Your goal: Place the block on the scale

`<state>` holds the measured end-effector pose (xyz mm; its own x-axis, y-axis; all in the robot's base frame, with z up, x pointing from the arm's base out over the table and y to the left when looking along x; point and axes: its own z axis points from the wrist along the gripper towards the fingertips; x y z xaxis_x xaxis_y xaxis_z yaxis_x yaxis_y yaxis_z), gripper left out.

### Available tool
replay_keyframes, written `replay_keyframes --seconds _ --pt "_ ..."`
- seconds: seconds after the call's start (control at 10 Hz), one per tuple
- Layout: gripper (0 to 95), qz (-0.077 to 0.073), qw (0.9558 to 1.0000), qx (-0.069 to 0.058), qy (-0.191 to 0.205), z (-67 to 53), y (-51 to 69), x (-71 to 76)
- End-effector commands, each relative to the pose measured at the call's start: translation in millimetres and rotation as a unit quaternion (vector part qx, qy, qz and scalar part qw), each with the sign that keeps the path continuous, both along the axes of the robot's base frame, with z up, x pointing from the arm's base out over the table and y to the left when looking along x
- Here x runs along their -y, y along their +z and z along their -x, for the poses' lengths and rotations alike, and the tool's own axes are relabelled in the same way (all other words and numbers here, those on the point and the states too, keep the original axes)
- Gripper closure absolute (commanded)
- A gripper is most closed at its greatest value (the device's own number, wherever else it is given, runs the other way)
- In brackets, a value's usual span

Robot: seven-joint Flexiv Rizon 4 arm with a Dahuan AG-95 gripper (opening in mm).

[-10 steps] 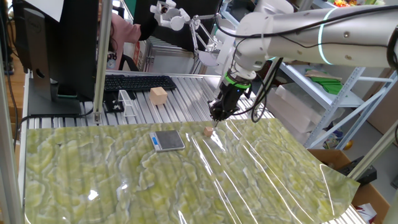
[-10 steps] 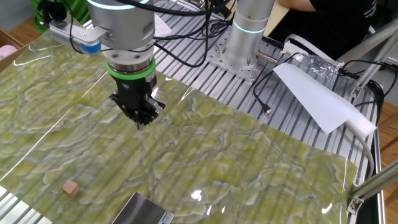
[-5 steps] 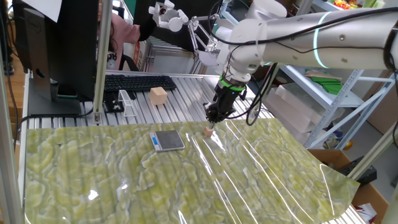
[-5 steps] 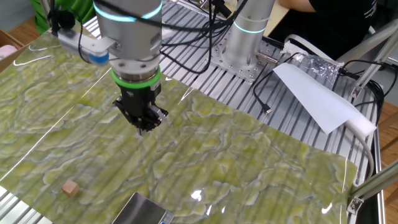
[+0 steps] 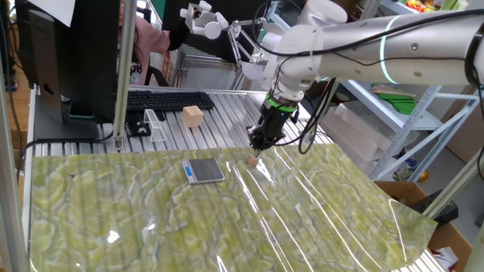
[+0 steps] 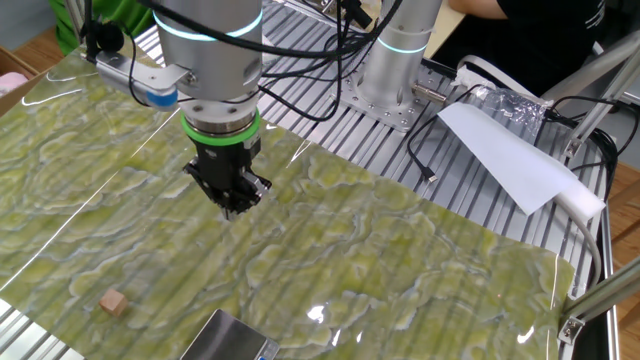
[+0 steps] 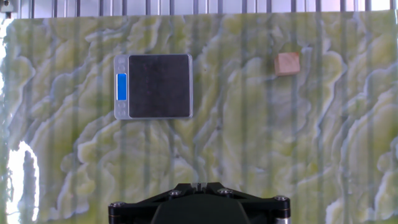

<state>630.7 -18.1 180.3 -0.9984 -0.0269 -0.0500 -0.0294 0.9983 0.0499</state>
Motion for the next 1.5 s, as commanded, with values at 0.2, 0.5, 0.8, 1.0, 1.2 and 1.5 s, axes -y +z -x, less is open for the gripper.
replay_keyframes --seconds 0.2,0.5,0.8,1.0,1.2,1.5 --pt "95.0 -0.001 1.0 -0.001 -0.003 -2.4 -7.1 -3.2" --pt "95.0 -0.001 1.0 0.003 -0.006 -5.0 -18.9 -8.0" --pt "95.0 -0.001 1.0 0.004 -0.007 -6.8 -30.2 -12.3" --pt "95.0 -0.002 1.0 0.004 -0.005 -7.6 -36.6 -14.6" --pt "95.0 -0.002 1.0 0.004 -0.007 -8.3 -44.9 -17.4" --pt "95.0 -0.003 1.0 0.004 -0.007 -8.6 -52.5 -19.8"
